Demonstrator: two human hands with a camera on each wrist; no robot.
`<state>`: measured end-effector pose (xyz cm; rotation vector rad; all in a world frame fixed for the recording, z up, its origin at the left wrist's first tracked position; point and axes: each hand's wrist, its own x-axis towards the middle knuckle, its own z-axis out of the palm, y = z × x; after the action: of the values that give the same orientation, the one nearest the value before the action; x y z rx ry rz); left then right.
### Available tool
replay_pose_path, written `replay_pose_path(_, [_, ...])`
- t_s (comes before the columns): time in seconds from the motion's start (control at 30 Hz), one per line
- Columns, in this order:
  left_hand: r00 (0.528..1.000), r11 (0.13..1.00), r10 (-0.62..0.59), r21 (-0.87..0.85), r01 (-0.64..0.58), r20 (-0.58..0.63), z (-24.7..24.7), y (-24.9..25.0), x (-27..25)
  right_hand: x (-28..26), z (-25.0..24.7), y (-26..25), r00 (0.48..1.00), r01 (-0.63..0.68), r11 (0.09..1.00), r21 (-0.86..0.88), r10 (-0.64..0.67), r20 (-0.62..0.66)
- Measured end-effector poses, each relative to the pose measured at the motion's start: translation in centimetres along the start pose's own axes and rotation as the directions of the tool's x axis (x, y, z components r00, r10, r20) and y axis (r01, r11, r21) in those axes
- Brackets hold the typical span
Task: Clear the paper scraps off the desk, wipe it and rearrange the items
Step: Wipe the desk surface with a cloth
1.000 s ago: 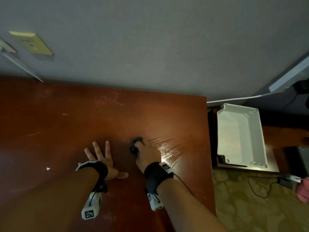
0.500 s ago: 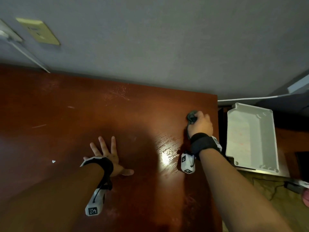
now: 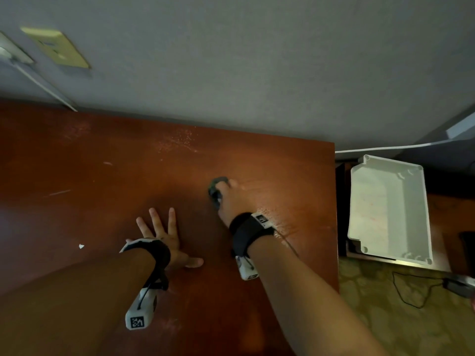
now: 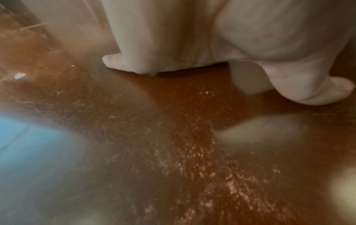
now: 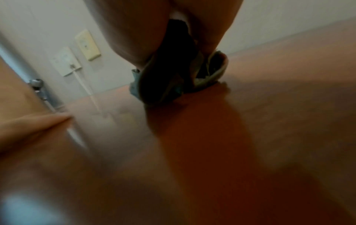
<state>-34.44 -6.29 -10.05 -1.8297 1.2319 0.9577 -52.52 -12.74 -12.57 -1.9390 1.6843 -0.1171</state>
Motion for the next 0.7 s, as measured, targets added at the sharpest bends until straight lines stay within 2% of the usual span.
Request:
replay_pose_path(0.1, [1.000,1.000,0.018,0.004,-0.018,0.009,0.1,-0.2,0.2,1.1,-2.8,5.4,0.982,-0.137,0.990,0.026,0.139,-0.130])
replay_pose_path(0.2, [1.000,1.000,0.008,0.009,-0.008,0.024,0.1,-0.2,0.4,1.4,-6.6,11.9,0.909,-0.318,0.947,0.042,0.317,-0.272])
replay_pose_path(0.27, [1.000,1.000,0.003,0.004,-0.003,0.028,-0.1,-0.2,0.6,1.2,-8.9,15.4,0.857,-0.409,0.910,0.065,0.407,-0.315])
replay_pose_path(0.4, [1.000,1.000,0.009,0.004,-0.010,0.028,-0.2,-0.2,0.4,1.1,-9.6,16.8,0.807,-0.487,0.870,0.081,0.483,-0.340])
replay_pose_path(0.47, [1.000,1.000,0.015,-0.002,-0.015,0.023,-0.1,-0.2,0.3,1.4,-8.8,15.4,0.820,-0.455,0.886,0.082,0.454,-0.348])
replay_pose_path(0.57, [1.000,1.000,0.020,-0.012,-0.020,0.019,-0.1,-0.2,0.2,1.8,-7.0,12.0,0.877,-0.364,0.930,0.060,0.364,-0.313])
replay_pose_path(0.7, [1.000,0.999,0.022,-0.025,-0.022,0.018,0.0,-0.1,0.1,2.9,-3.7,5.4,0.968,-0.152,0.988,0.016,0.153,-0.202])
